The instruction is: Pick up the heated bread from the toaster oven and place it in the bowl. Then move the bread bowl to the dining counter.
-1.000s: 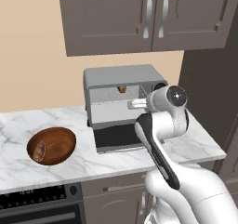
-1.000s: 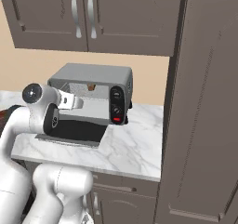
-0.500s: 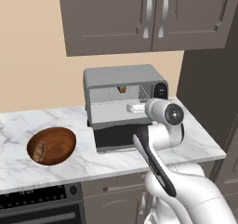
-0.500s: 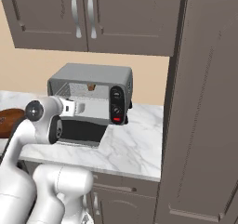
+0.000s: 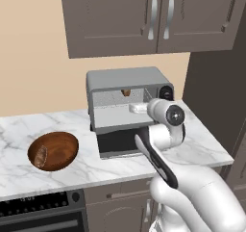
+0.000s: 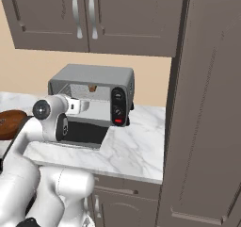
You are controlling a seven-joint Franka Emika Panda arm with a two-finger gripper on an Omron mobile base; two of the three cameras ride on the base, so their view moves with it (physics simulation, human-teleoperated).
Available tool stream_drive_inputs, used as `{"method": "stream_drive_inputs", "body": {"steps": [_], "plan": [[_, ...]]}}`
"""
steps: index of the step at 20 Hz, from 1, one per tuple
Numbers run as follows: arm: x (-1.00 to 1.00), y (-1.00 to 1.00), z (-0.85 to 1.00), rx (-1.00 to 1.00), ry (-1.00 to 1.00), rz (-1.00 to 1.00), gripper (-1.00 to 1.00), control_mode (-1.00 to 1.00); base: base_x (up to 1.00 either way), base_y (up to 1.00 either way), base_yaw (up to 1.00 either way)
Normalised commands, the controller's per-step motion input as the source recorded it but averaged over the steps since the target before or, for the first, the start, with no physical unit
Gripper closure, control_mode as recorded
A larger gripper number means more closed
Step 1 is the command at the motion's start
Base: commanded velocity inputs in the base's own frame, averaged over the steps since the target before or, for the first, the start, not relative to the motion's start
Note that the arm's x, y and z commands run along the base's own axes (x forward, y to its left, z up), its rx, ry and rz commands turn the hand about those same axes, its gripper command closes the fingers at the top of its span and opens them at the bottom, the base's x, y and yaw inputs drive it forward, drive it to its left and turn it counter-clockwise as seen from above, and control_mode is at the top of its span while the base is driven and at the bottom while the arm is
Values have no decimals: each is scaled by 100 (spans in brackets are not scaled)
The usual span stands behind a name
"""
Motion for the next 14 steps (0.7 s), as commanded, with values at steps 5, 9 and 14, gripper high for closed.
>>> {"method": "stream_drive_inputs", "body": {"steps": [5,9,14], "plan": [[30,0,0,0,0,0,-100,-100,0,0,0],[32,0,0,0,0,0,-100,-100,0,0,0],[36,2,0,0,0,0,-100,-100,0,0,0]]}}
